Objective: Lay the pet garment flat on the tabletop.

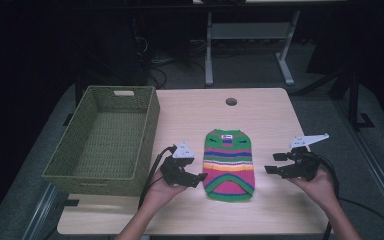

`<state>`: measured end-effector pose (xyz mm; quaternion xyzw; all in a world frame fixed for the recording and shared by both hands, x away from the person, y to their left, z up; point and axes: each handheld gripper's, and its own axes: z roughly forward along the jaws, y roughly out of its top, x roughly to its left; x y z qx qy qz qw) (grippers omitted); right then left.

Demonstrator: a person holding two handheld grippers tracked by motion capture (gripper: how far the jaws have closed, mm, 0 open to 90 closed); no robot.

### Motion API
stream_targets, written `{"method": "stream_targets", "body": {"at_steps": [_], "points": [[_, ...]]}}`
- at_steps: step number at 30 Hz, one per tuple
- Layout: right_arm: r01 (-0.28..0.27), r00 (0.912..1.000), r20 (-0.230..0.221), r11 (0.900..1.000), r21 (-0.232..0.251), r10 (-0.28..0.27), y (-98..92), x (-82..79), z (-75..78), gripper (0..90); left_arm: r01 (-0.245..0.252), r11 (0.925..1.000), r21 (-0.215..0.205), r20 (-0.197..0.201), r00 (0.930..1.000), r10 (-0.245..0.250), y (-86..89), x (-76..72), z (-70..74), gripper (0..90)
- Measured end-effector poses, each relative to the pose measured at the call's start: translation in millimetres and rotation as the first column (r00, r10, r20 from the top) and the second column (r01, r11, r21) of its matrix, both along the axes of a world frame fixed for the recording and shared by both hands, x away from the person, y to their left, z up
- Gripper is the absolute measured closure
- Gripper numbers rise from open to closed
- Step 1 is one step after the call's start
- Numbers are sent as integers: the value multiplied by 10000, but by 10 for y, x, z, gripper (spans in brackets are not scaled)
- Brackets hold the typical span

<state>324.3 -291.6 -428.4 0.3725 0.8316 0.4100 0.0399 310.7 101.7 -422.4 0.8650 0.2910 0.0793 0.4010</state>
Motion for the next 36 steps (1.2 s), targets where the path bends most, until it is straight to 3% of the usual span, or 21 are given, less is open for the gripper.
{"method": "stream_targets", "body": {"at_steps": [5, 23, 28, 36], "points": [[33, 10000, -14, 10000, -34, -33, -63, -61, -30, 290, -103, 9998, -157, -78, 9999, 102, 35, -37, -17, 235], [230, 9996, 181, 9997, -111, -227, -187, -258, -121, 277, -87, 9999, 144, 0, 10000, 87, 102, -163, -64, 179], [300, 9994, 177, 9995, -89, -298, -212, -321, -155, 266, -152, 9998, 136, 163, 9998, 150, 130, -198, -54, 180], [418, 9989, 207, 9991, 36, -418, -255, -424, -201, 262, -204, 9998, 76, 105, 9997, 203, 165, -247, -82, 179]]}}
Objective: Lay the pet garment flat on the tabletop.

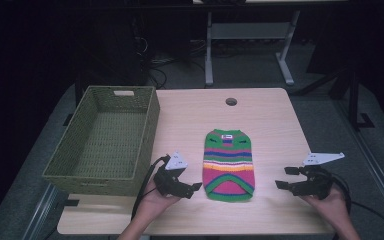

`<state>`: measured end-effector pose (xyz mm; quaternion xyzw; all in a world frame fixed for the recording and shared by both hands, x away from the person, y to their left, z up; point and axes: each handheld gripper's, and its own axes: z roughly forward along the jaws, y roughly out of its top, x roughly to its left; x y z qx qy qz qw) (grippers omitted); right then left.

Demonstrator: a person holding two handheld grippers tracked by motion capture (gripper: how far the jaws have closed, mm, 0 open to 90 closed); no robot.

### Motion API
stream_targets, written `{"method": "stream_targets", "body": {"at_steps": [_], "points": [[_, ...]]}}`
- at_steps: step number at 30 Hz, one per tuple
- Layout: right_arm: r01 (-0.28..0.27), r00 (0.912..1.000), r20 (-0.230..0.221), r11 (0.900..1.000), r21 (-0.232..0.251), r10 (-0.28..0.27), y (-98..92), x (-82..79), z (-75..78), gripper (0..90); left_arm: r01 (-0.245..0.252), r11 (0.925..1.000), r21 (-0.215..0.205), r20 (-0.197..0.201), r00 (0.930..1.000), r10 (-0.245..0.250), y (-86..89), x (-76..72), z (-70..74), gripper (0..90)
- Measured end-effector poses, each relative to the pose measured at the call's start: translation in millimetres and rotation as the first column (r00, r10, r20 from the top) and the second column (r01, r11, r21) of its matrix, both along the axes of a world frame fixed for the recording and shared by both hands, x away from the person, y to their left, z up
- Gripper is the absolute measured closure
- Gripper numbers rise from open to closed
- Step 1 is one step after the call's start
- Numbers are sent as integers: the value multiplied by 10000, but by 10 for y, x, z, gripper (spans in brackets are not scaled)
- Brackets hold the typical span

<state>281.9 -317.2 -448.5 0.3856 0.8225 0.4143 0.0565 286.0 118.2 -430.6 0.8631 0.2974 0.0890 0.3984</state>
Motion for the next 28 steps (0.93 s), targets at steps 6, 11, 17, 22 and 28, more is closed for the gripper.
{"method": "stream_targets", "body": {"at_steps": [6, 11, 17, 22, 28], "points": [[76, 10000, 54, 10000, 20, -76, -32, -58, -30, 262, -37, 10000, 13, -18, 10000, 37, 31, -42, -23, 179], [181, 9998, -35, 9998, 8, -181, -47, -95, -42, 259, -84, 10000, 17, -29, 10000, 84, 75, -87, -44, 179], [234, 9997, 81, 9997, 9, -235, -55, -151, -43, 259, -107, 9999, 64, 57, 9999, 107, 112, -146, -71, 179], [336, 9991, 267, 9994, 27, -336, -52, -206, -51, 253, -280, 9993, -238, 73, 9996, 281, 160, -194, -97, 179], [581, 9973, 444, 9980, 229, -590, -69, -335, -81, 237, -542, 9938, -970, -94, 9985, 535, 238, -294, -134, 186]]}}
